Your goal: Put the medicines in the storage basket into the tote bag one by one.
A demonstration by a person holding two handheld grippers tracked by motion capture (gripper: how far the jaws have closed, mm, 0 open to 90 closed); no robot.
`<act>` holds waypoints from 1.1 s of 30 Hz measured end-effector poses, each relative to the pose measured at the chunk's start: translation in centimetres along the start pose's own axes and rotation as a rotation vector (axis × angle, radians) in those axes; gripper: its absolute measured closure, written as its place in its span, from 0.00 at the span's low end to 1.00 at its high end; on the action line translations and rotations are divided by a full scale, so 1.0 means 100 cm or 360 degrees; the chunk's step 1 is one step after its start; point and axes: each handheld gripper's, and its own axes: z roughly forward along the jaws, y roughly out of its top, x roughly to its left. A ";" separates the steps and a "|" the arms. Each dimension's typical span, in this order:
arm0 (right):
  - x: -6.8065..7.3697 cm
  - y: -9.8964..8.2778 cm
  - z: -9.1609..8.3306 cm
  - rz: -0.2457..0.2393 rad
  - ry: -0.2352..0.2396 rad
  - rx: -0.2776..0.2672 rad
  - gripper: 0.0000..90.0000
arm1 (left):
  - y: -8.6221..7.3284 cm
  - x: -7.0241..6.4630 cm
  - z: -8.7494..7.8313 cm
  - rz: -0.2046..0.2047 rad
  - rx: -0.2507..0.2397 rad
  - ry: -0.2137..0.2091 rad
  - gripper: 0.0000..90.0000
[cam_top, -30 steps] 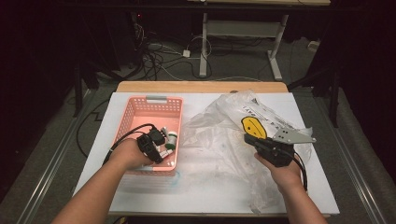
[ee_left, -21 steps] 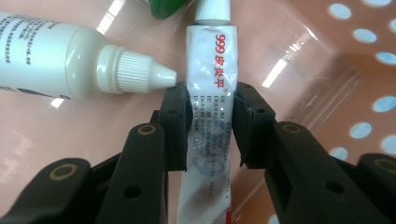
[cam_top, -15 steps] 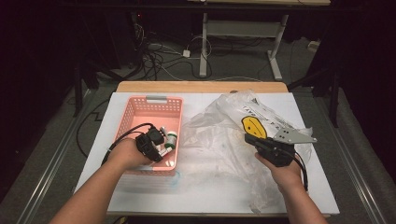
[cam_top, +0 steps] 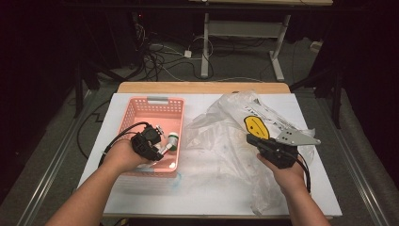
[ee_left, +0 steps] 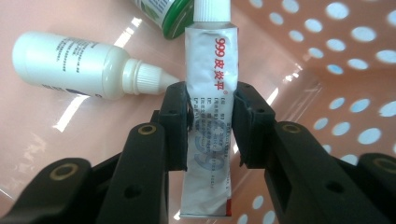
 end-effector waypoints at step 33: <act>0.002 0.002 -0.002 -0.0020 -0.0003 -0.0024 1.00 | -0.050 -0.007 -0.021 -0.0195 -0.0697 0.0138 0.74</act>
